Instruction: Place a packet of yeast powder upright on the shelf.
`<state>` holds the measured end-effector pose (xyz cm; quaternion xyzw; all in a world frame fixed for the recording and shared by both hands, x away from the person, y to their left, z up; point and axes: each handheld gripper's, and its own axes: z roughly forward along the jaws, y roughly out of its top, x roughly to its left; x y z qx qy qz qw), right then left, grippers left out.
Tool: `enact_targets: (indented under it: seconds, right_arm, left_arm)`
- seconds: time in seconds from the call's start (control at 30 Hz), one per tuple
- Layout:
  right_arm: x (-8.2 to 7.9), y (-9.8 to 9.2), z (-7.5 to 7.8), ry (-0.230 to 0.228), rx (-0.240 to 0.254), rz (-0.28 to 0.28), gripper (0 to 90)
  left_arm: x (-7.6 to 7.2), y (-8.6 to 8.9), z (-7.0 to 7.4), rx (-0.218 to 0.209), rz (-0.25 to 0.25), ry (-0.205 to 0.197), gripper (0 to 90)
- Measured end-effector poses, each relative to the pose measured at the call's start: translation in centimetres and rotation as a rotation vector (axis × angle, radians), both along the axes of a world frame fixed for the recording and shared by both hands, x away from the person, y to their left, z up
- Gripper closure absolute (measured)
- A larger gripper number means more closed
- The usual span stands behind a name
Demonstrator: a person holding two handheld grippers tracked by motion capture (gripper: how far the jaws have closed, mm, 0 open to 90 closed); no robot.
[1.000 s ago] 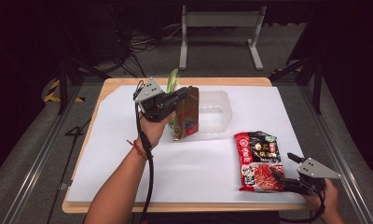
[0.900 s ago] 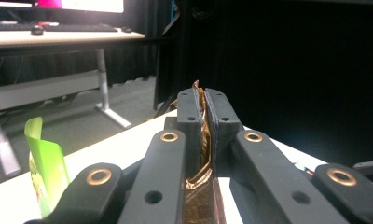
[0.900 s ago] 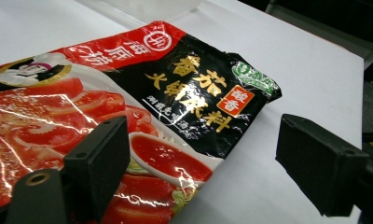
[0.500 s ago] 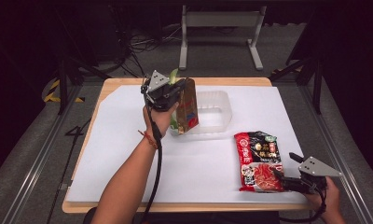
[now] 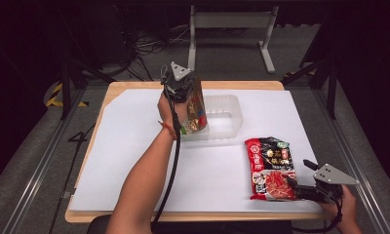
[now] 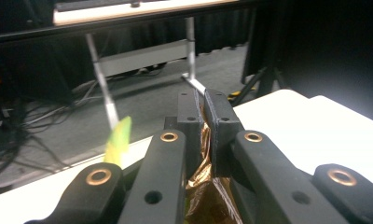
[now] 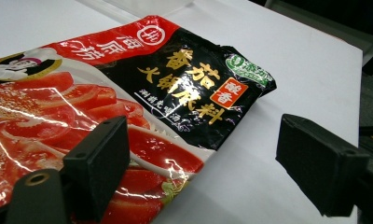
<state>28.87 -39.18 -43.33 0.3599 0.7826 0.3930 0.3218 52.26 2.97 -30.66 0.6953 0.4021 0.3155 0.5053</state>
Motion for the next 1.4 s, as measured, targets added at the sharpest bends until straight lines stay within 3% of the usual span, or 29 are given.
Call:
enact_targets:
  seconds: [0.1,0.17,0.23,0.47,0.57,0.77,0.83,1.03,1.13,1.23,1.3,1.4]
  right_arm:
    - [0.0,0.0,0.0,-0.003,-0.002,-0.001,17.5]
    - [-0.1,-0.1,0.0,0.000,0.001,-0.003,17.5]
    - [-0.1,-0.1,0.0,0.000,0.001,-0.004,17.6]
    - [-0.1,-0.1,0.0,-0.001,-0.004,-0.006,17.6]
    - [-0.1,-0.1,0.0,-0.002,-0.007,-0.006,17.6]
    - [-0.1,-0.1,0.0,-0.002,-0.008,-0.007,17.6]
    - [-0.1,-0.1,0.0,-0.003,-0.008,-0.007,17.6]
    - [-0.1,0.0,0.0,-0.001,-0.008,-0.006,17.6]
    - [-0.1,-0.1,0.0,0.000,-0.009,-0.008,17.6]
    - [0.0,0.0,-0.1,0.001,-0.012,-0.005,17.6]
    - [0.0,0.0,-0.1,0.003,-0.012,-0.006,17.6]
    - [0.0,0.0,-0.1,0.004,-0.011,-0.008,17.6]
  left_arm:
    - [0.2,-0.1,0.6,0.005,0.041,-0.009,85.9]
    - [0.2,-0.2,0.8,-0.007,0.031,-0.012,85.9]
    - [0.0,-0.4,1.0,0.021,0.039,-0.026,86.0]
    - [-1.0,-1.4,1.5,0.054,0.060,-0.060,85.9]
    - [-1.2,-2.1,0.6,0.030,0.029,-0.032,85.9]
    - [-2.2,-3.6,-0.9,0.055,-0.042,-0.031,85.1]
    - [-2.5,-3.7,-1.4,0.032,-0.073,-0.037,84.7]
    - [-3.4,-3.2,-1.4,-0.004,-0.150,-0.044,82.0]
    - [-3.4,-2.9,-1.3,0.019,-0.152,-0.043,75.7]
    - [-2.9,-2.4,-1.3,0.022,-0.160,-0.009,71.5]
    - [-2.5,-2.2,-1.5,0.023,-0.156,0.024,59.8]
    - [-2.2,-1.9,-1.4,0.020,-0.175,0.045,61.2]
